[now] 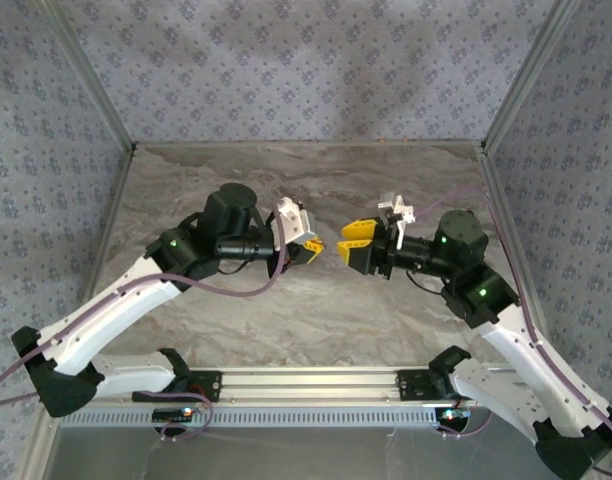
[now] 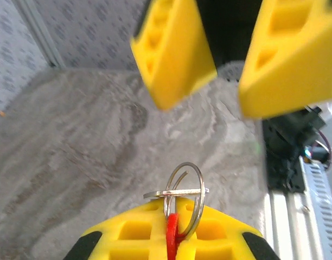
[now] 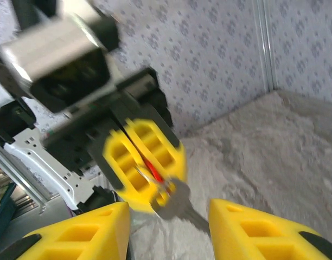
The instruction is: Remove the keys from the keyring
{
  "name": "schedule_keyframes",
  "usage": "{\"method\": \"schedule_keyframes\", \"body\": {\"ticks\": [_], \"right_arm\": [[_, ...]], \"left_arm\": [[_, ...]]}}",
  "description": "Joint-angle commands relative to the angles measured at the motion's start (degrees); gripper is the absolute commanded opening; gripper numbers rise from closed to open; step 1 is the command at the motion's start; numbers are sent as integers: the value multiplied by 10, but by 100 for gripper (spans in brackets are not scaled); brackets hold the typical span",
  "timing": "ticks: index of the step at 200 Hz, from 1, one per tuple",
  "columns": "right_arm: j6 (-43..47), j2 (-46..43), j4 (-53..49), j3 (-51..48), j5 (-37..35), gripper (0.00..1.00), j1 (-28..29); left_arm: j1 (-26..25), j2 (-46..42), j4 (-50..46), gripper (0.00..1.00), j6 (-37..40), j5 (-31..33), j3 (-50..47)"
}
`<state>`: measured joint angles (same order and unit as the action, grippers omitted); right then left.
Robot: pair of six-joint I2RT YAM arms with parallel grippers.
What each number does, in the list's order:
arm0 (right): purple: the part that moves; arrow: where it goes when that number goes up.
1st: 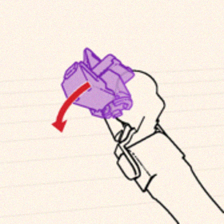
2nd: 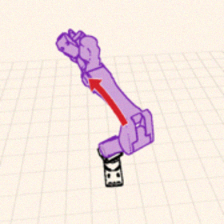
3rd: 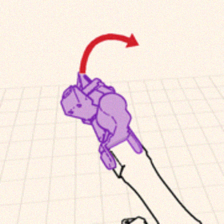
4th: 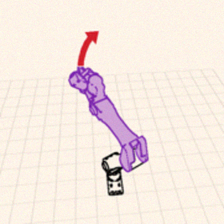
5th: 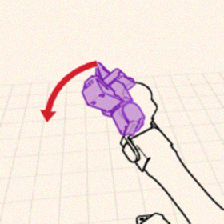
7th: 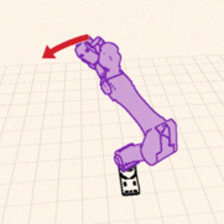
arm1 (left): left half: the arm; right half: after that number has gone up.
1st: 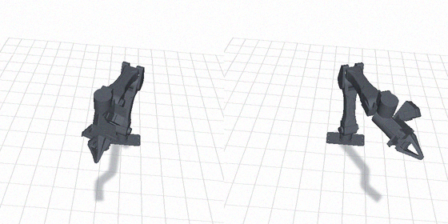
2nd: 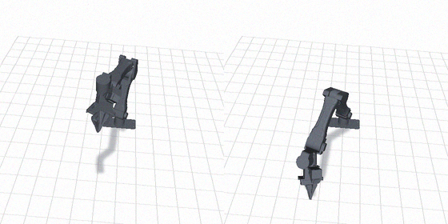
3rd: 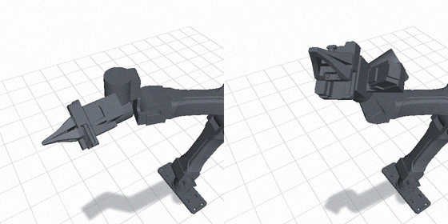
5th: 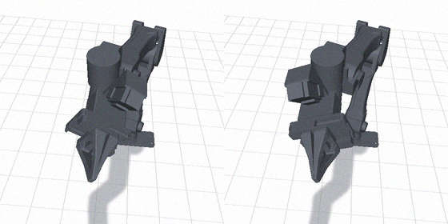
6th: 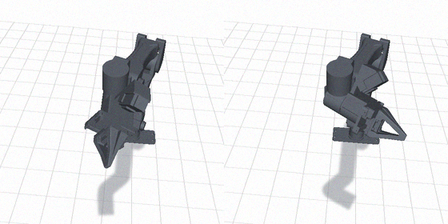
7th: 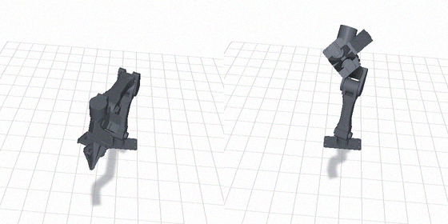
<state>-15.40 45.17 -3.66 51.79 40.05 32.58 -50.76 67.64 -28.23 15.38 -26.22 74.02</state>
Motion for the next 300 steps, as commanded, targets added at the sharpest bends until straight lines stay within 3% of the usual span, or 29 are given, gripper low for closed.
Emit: {"method": "schedule_keyframes", "body": {"ticks": [1, 15, 71, 150, 168, 242, 263, 288, 300], "right_arm": [[10, -5, 89, -20, 30, 40, -2], [17, 2, 98, -22, 43, 36, 3], [93, 2, 99, -37, 58, 43, 25], [154, 14, 80, -27, 65, 41, 57], [161, 20, 67, -19, 61, 37, 61], [160, 30, 67, -3, 54, 0, 65], [154, 32, 71, -2, 48, 0, 67], [118, 32, 121, -16, 60, 0, 67], [105, 30, 148, -24, 60, 0, 69]], "left_arm": [[-3, 6, -56, 0, 10, -58, 32], [-3, 10, -53, 0, 6, -62, 35], [-6, 12, -53, 0, 6, -93, 42], [-8, 11, -52, 0, 5, -101, 42], [-9, 12, -51, 0, 5, -102, 40], [-10, 1, -43, 0, 4, -97, 26], [-9, -7, -28, 0, 0, -87, 15], [-9, -27, 2, 19, -8, -63, -5], [-9, -36, 21, 22, -12, -59, -15]]}}
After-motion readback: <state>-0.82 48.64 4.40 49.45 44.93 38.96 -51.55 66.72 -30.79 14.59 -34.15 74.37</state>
